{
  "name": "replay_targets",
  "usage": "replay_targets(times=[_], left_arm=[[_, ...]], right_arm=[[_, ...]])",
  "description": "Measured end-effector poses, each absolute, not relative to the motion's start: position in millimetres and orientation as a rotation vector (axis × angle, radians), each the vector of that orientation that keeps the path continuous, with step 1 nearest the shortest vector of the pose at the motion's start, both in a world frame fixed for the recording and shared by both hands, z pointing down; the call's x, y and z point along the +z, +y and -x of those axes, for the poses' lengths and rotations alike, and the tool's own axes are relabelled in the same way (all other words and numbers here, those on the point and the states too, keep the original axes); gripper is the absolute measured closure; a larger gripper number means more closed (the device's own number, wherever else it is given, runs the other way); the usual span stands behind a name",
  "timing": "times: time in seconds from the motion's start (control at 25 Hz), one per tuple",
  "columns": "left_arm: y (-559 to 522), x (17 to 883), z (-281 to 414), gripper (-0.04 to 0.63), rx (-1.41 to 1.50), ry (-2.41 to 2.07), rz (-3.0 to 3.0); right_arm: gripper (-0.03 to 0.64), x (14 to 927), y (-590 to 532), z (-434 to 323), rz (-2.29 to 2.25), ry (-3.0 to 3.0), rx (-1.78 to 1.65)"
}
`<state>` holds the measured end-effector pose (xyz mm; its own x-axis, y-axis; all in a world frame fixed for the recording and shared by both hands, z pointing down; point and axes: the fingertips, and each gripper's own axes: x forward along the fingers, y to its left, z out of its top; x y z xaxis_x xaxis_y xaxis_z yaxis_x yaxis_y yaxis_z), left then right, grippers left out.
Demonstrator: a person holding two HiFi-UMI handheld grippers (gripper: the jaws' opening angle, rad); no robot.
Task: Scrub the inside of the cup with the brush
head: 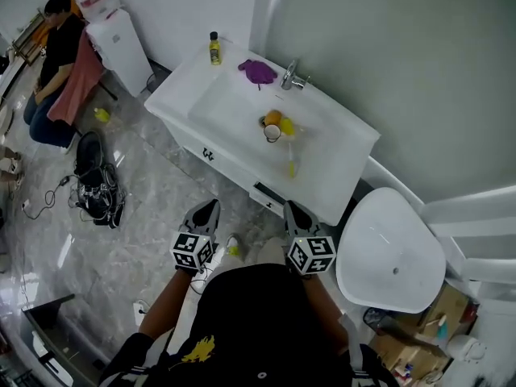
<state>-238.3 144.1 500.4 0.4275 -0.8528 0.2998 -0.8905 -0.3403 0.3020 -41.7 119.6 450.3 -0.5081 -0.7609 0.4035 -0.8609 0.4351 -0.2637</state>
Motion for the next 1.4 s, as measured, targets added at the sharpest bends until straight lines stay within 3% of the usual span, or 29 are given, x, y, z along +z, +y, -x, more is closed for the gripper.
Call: replay_targets(times=[0.52, 0.84, 1.4], left_arm=[[234, 454, 120, 0.578, 0.218, -1.617, -2.378], [321, 435, 25, 0.578, 0.259, -1.668, -2.384], [402, 380, 68, 0.578, 0.279, -1.750, -2.482]], right_arm=[[0.591, 364, 244, -89, -1.498, -2.590, 0.345], [0.591, 396, 319, -179, -1.490, -2.608, 0.496], [0.591, 375, 379, -153, -1.523, -2.625, 0.424]])
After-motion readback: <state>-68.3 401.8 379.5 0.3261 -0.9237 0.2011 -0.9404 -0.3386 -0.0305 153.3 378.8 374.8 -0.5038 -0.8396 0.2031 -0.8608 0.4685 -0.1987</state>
